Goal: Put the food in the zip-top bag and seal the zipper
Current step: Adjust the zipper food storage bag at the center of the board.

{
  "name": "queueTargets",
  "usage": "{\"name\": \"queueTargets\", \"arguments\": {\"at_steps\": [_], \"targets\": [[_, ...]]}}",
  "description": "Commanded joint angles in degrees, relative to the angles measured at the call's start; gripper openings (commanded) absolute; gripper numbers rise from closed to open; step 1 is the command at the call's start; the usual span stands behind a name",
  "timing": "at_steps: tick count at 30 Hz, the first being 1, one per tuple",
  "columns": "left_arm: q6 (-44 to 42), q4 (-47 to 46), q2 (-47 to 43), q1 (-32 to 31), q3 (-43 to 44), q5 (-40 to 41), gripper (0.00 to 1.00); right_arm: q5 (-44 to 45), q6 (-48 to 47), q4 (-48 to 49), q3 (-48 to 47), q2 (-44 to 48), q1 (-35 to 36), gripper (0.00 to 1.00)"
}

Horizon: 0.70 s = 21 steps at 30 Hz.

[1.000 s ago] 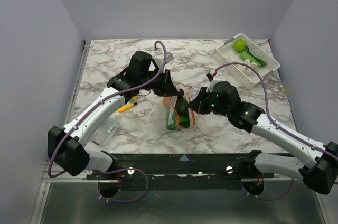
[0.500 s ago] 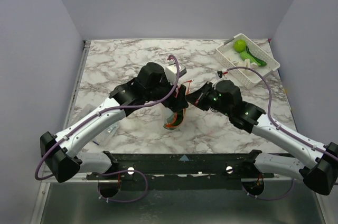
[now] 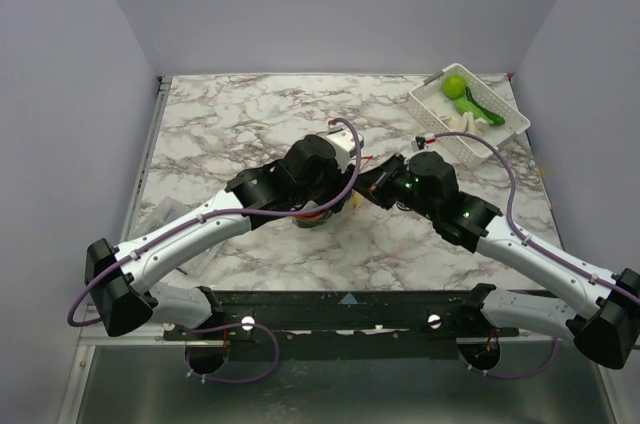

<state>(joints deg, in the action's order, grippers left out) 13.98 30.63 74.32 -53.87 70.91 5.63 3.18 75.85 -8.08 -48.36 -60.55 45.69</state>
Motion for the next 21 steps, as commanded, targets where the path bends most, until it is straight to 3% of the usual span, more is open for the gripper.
{"name": "queueTargets", "arguments": {"at_steps": [1,4,5,8,11,13,15,17,21], "targets": [[1.0,3.5,0.3,-0.2,2.2,6.8,0.29,1.4,-2.3,0.6,-1.9,0.0,0.2,0.01],[-0.3,4.1,0.5,0.5,2.4,6.4,0.07,3.2,-6.4,1.7,-0.3,1.7,0.2,0.11],[-0.6,4.8,0.7,0.9,2.7,5.8,0.0,3.8,-8.3,2.0,-0.1,2.1,0.2,0.21],[-1.3,6.0,0.5,1.9,3.5,4.3,0.0,5.4,-18.9,-0.4,-2.5,2.3,0.1,0.61],[-2.0,5.5,-1.1,3.9,2.3,-0.6,0.0,7.4,-33.4,-5.8,-6.6,1.1,0.1,0.8],[-2.9,5.5,-2.2,5.5,1.6,-5.2,0.0,9.2,-42.9,-9.0,-9.0,-0.3,-0.3,0.87],[-3.9,5.7,-3.2,7.3,1.1,-10.8,0.0,8.6,-51.0,-10.4,-9.9,-1.5,-2.7,0.87],[-4.5,5.2,-4.4,9.9,0.6,-16.4,0.0,1.3,-57.4,-7.3,-8.0,-0.7,-8.1,0.86],[-4.0,3.8,-6.4,14.6,-0.9,-25.8,0.0,-27.4,-62.1,7.2,-0.5,1.7,-24.1,0.85]]}}
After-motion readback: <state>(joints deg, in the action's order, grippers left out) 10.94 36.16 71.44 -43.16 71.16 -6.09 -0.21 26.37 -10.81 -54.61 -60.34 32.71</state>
